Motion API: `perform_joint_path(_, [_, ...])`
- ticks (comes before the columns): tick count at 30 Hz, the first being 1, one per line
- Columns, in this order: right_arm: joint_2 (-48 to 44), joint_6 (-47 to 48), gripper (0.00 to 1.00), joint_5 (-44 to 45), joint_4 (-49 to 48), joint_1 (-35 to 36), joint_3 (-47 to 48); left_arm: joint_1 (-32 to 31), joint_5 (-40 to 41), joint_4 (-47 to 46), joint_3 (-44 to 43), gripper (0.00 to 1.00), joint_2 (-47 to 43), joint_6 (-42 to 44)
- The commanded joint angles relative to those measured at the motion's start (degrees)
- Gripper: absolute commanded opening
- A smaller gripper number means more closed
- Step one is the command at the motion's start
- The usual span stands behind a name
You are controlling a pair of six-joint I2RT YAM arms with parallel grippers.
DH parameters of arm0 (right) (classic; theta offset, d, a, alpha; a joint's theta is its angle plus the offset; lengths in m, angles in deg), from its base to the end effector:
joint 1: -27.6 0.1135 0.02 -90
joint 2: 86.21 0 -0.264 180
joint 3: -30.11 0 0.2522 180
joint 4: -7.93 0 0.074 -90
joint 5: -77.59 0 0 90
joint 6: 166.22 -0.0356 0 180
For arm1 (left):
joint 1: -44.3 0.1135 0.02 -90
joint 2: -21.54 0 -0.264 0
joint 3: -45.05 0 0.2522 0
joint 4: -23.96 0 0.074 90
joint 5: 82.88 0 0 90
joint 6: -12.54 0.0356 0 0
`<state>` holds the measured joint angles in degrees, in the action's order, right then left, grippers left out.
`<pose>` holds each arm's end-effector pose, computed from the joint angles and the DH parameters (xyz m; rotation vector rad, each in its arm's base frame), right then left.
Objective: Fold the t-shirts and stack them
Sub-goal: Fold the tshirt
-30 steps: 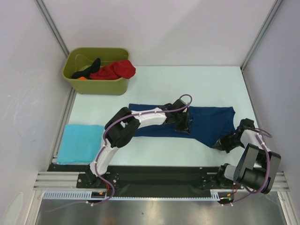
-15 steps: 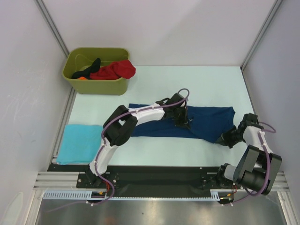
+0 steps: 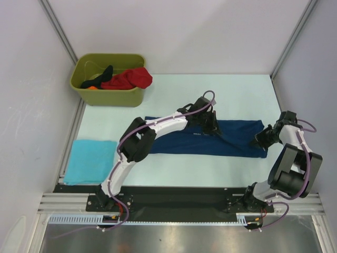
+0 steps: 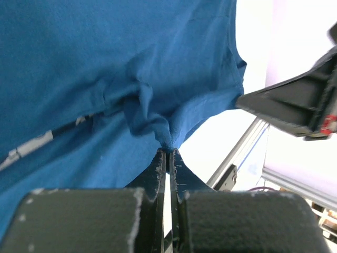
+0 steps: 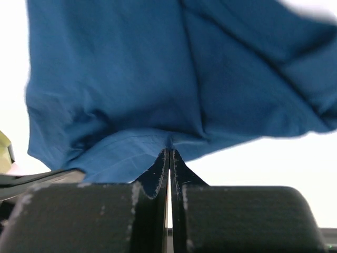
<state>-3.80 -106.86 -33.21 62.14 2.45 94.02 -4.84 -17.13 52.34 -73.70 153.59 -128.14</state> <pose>0.2373 -0.0974 0.1927 1.2457 2.5209 0.5357 0.3303 -0.4042 0.1807 0.2173 2.6232 -1.2617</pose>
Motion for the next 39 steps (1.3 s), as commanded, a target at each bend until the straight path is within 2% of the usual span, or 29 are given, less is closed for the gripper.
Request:
perform_joint_path(1, [3.01, 2.06, 0.0, 1.28, -0.73, -0.34, 5.82, 0.1, -1.41, -1.87, -4.08, 0.0, 1.98, -2.15])
perform_joint_path(16, [11.63, 3.74, 0.01, 0.14, 0.68, -0.43, 13.39, 2.83, -1.41, -2.65, -9.0, 0.01, 5.41, -0.92])
perform_joint_path(24, [11.19, 3.83, 0.05, 1.63, 2.27, -0.87, 12.34, 2.92, -3.26, -1.7, -12.95, 0.06, 9.01, -1.89])
perform_joint_path(25, [11.02, 3.83, 0.09, 1.64, 1.66, -1.04, 12.08, 2.91, -2.91, -0.73, -13.66, 0.06, 9.02, -1.45])
perform_joint_path(28, [11.37, 3.74, 0.13, 1.37, 0.6, -1.48, 12.25, 2.65, -1.33, 1.81, -15.5, 0.13, 9.1, 1.62])
perform_joint_path(30, [12.41, 3.39, 0.15, 0.94, -0.36, -1.83, 13.13, 2.65, -0.63, 2.44, -16.56, 0.25, 9.1, 2.6])
perform_joint_path(32, [13.12, 3.12, 0.22, 0.84, -0.63, -2.1, 14.18, 2.65, 0.25, 4.27, -17.61, 0.37, 9.19, 4.34])
perform_joint_path(33, [14.17, 3.56, 0.25, 1.02, -0.81, -2.45, 16.01, 2.65, 1.13, 5.94, -18.4, 0.4, 9.19, 5.57])
perform_joint_path(34, [14.7, 4.08, 0.32, 1.37, -0.02, -2.54, 17.34, 2.65, 3.57, 9.78, -20.24, 0.48, 8.67, 7.07])
perform_joint_path(36, [15.15, 6.45, 0.37, 3.39, 2.52, -2.45, 21.02, 2.56, 6.04, 13.67, -21.3, 0.62, 7.18, 11.9])
perform_joint_path(38, [13.84, 7.51, 0.43, 4.62, 4.19, -2.45, 22.09, 2.65, 9.21, 14.83, -21.4, 0.71, 4.03, 16.45])
perform_joint_path(39, [13.05, 7.78, 0.44, 4.62, 5.25, -2.45, 22.27, 2.65, 10.0, 15.27, -21.4, 0.71, 3.22, 17.79])
